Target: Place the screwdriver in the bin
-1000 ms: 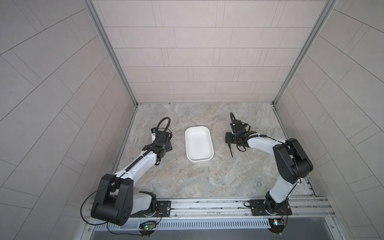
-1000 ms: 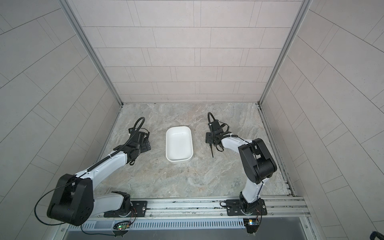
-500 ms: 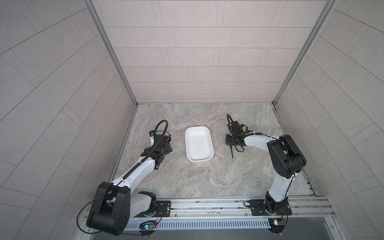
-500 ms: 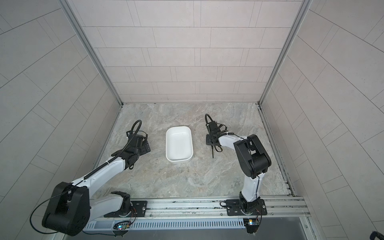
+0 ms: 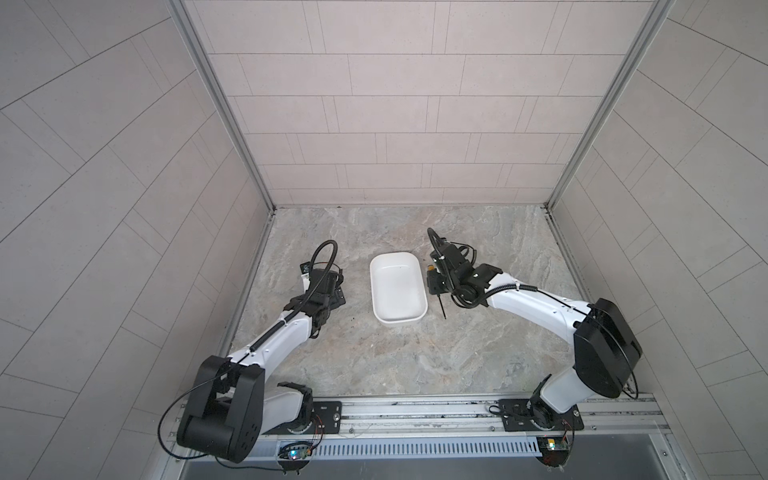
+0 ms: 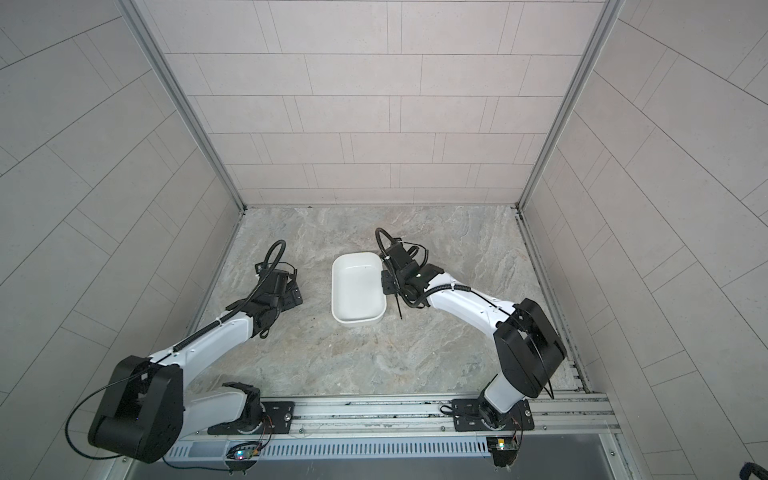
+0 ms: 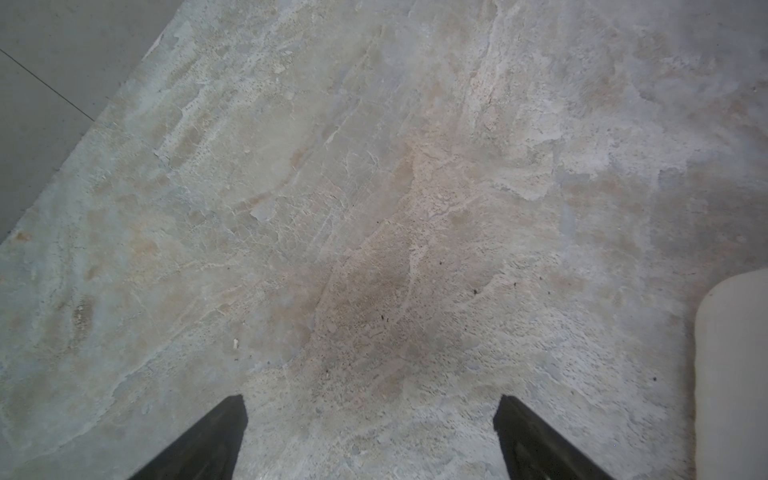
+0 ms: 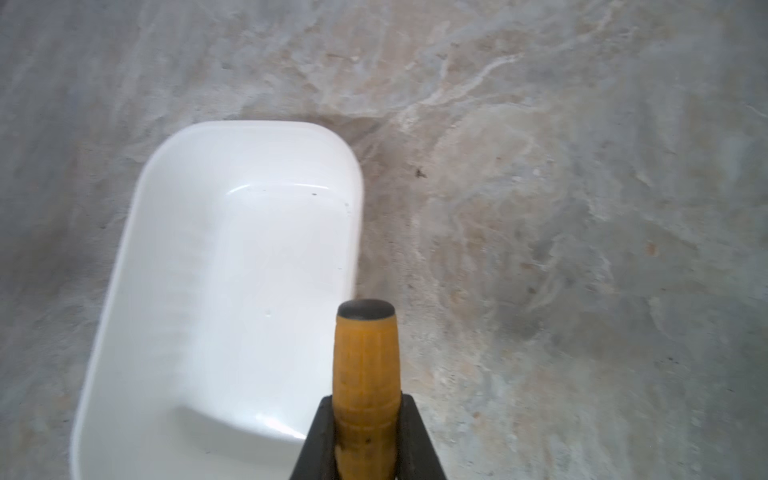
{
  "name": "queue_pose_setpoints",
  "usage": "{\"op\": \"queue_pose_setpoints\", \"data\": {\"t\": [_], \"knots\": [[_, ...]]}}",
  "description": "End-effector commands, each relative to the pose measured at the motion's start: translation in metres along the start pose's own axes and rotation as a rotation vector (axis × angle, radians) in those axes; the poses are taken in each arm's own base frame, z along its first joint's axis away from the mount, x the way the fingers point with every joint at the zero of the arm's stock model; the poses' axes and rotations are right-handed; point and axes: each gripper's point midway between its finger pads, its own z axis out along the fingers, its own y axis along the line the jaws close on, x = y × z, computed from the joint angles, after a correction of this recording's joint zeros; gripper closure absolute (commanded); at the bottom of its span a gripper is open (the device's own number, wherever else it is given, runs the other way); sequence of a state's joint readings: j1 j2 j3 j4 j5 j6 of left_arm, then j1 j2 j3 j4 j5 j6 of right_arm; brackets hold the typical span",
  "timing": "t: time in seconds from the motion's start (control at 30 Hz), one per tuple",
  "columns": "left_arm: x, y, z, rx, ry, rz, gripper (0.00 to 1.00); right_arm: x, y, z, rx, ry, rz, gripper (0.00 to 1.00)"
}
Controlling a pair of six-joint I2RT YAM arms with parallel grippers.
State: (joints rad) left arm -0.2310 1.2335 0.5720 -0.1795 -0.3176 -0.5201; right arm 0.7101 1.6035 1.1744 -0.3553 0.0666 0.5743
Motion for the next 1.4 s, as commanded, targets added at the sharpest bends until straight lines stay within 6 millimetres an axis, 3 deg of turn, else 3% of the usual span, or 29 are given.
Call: {"op": "queue_pose_setpoints", "data": {"t": [0.0,0.3,0.43,0.63,0.83,0.9,0.97,1.07,1.13,1.23,1.3,1.37], "knots": [[-0.008,0.002,-0.003,-0.020,-0.008,-0.017,0.00,-0.005,0.021,0.011,-0.022,0.013,0.012,1.00],[-0.008,0.005,-0.002,-0.033,-0.018,-0.024,0.00,0.007,0.054,0.064,-0.087,0.156,0.008,1.00],[-0.008,0.005,-0.002,-0.032,-0.017,-0.023,0.00,0.006,0.059,0.077,-0.075,0.195,-0.019,0.91],[-0.009,0.005,-0.002,-0.035,-0.017,-0.023,0.00,-0.012,0.061,0.069,-0.087,0.189,-0.026,0.62],[-0.015,0.006,-0.005,-0.057,-0.013,-0.017,0.00,-0.035,0.036,0.040,-0.062,0.132,-0.025,0.51],[-0.023,0.003,-0.007,-0.057,-0.020,-0.024,0.00,-0.046,0.017,0.026,-0.026,0.093,-0.029,0.50],[-0.038,-0.006,-0.011,-0.030,-0.039,-0.030,0.00,-0.057,-0.015,0.008,0.054,0.035,-0.029,0.48],[-0.068,-0.019,-0.018,-0.002,-0.093,0.004,0.00,-0.076,-0.085,-0.030,0.255,-0.083,-0.015,0.41],[-0.092,-0.020,-0.022,-0.038,-0.164,0.032,0.00,-0.082,-0.146,-0.057,0.456,-0.176,0.015,0.36],[-0.121,-0.011,-0.023,-0.146,-0.270,0.099,0.00,-0.072,-0.218,-0.086,0.691,-0.270,0.036,0.32],[-0.128,-0.009,-0.019,-0.202,-0.302,0.203,0.00,-0.060,-0.247,-0.092,0.792,-0.322,-0.004,0.32],[-0.134,-0.001,-0.012,-0.286,-0.369,0.249,0.00,-0.048,-0.259,-0.087,0.834,-0.363,-0.089,0.31]]}}
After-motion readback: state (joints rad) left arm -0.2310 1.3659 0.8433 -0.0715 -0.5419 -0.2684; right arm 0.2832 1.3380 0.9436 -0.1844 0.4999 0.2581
